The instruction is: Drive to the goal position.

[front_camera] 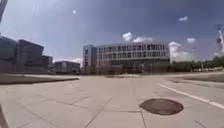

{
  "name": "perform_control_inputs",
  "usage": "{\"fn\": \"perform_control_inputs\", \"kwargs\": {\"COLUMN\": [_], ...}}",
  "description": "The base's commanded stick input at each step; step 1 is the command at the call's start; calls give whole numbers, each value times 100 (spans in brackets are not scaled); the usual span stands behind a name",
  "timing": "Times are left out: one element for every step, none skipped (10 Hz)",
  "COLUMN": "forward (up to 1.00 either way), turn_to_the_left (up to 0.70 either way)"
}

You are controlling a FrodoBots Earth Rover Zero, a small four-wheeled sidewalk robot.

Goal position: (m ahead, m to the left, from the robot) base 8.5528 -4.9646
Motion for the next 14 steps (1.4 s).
{"fn": "perform_control_inputs", "kwargs": {"forward": [70, 70, 70, 70, 70, 70, 70, 70, 70, 70, 70, 70, 70, 70], "turn_to_the_left": [-25, -25, -25, -25, -25, -25, -25, -25, -25, -25, -25, -25, -25, -25]}}
